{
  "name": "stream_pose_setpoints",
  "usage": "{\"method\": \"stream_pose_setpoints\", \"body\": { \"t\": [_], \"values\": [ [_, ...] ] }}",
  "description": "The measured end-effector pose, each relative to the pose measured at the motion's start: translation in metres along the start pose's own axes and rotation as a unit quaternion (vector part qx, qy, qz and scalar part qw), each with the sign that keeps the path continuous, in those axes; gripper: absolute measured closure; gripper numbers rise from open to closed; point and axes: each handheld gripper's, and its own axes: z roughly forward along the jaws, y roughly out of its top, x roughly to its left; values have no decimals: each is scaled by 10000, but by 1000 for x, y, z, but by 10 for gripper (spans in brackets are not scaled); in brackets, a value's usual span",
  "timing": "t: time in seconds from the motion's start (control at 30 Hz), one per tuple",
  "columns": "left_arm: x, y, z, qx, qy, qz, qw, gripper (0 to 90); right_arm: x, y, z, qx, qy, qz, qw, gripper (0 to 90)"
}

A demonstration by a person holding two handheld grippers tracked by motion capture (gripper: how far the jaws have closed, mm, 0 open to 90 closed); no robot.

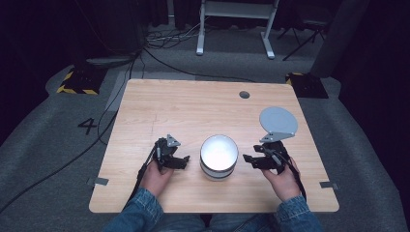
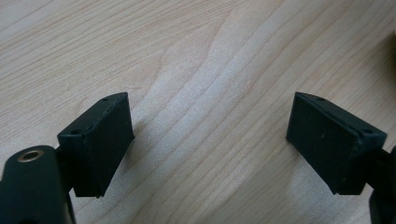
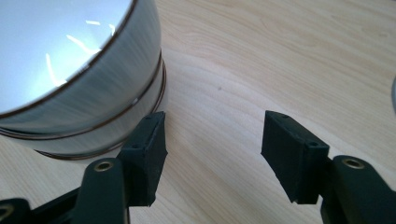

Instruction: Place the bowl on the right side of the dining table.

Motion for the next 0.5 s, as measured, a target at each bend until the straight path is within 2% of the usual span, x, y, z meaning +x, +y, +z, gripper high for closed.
{"method": "stream_pose_setpoints", "body": {
  "t": [0.17, 0.23, 0.27, 0.5],
  "values": [
    [0, -1, 0, 11, -51, -32, 10000, 147, -1, 18, -13, -213, 110, -84, 9997, 404],
    [0, -1, 0, 10, -47, -28, 10000, 147, -1, 22, -15, -242, 101, -168, 9995, 405],
    [0, -1, 0, 12, -48, -27, 10000, 147, 1, 29, -18, -294, 98, -219, 9993, 405],
    [0, -1, 0, 22, -61, -50, 10000, 147, 9, 45, -17, -348, 211, -332, 9986, 406]
  ]
}}
